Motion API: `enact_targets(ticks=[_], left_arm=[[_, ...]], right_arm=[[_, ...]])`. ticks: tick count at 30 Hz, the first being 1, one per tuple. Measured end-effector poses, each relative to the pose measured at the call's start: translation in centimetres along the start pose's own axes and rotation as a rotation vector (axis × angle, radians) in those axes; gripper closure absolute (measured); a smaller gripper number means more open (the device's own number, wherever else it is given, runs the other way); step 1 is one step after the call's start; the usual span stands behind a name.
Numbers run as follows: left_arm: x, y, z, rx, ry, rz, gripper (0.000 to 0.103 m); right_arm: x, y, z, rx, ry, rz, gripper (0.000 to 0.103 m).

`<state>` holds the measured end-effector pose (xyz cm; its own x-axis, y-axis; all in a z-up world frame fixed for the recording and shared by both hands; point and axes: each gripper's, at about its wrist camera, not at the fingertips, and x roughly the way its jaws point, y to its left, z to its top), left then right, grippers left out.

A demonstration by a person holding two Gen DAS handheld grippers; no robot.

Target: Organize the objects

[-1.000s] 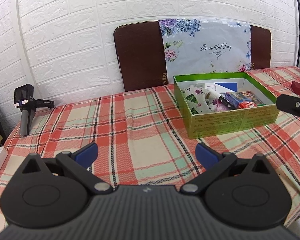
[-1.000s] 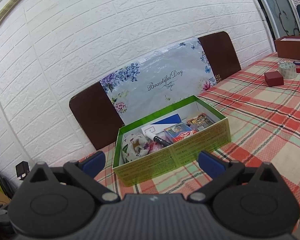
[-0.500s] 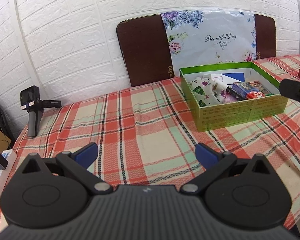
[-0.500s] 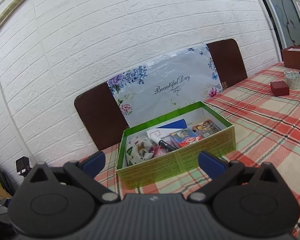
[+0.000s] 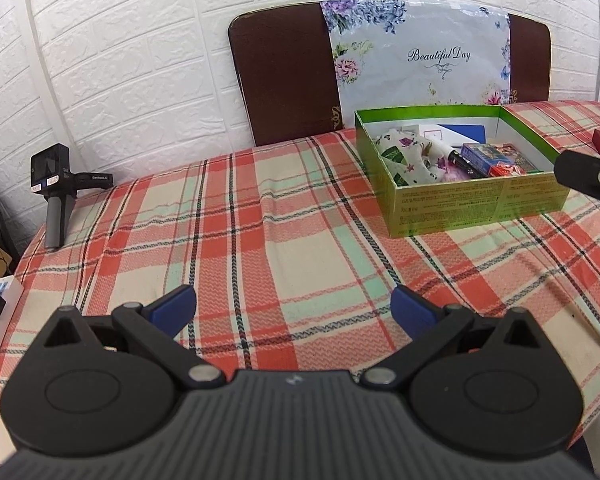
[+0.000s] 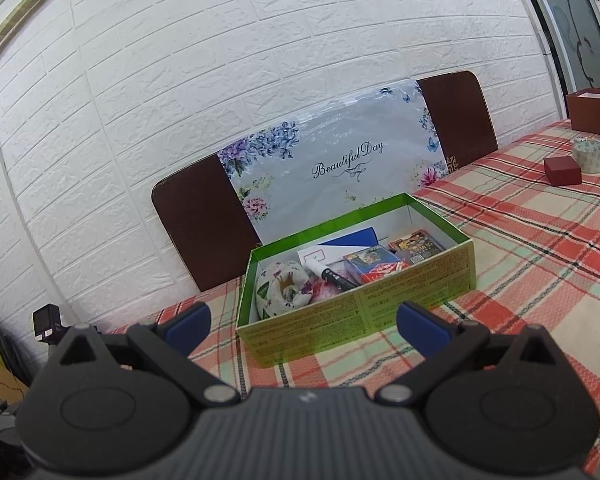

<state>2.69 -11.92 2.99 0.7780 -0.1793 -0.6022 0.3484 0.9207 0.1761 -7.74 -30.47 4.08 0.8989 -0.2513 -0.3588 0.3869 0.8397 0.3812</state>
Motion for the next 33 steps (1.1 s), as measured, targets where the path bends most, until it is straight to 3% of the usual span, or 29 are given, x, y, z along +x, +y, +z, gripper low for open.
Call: enact_targets(ticks=[33], left_arm=[[1.4,-0.8,-0.5,0.003,0.083,-0.015,0.000]], right_arm=[[0.8,-1.0,-0.5,0.025,0.033,-0.003,0.000]])
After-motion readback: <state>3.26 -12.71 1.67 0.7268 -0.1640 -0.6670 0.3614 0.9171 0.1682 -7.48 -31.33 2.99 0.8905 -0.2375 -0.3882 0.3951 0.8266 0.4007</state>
